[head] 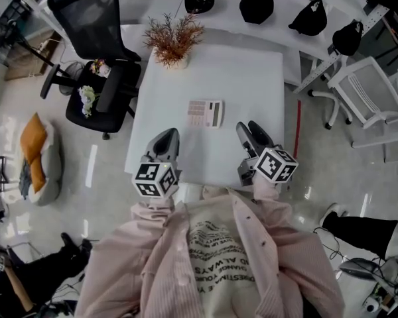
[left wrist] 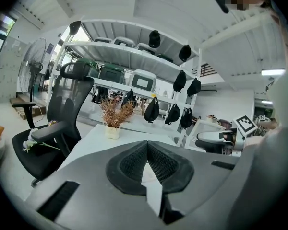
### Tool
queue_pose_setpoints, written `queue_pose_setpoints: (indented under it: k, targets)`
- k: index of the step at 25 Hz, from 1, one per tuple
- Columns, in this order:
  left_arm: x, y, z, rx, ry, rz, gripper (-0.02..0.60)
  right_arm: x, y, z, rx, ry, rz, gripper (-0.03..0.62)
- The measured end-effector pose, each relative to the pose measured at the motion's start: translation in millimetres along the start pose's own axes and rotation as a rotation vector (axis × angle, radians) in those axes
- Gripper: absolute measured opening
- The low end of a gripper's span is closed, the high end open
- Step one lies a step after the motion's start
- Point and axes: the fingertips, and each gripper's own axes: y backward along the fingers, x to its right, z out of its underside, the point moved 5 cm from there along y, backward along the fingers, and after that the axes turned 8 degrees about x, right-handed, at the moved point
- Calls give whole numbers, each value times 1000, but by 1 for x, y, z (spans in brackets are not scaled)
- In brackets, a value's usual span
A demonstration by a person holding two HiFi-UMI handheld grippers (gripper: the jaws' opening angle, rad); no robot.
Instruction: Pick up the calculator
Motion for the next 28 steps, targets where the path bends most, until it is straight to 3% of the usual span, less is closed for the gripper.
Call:
queue_pose_setpoints:
  k: [19,28]
  targets:
    - [-17,-37,26,-97,40,-36,2,22,-65,38,-142,-52,-33,202]
    - [-33,-56,50,-181,82,-17,2,41,-90,65,-189,-63,56,202]
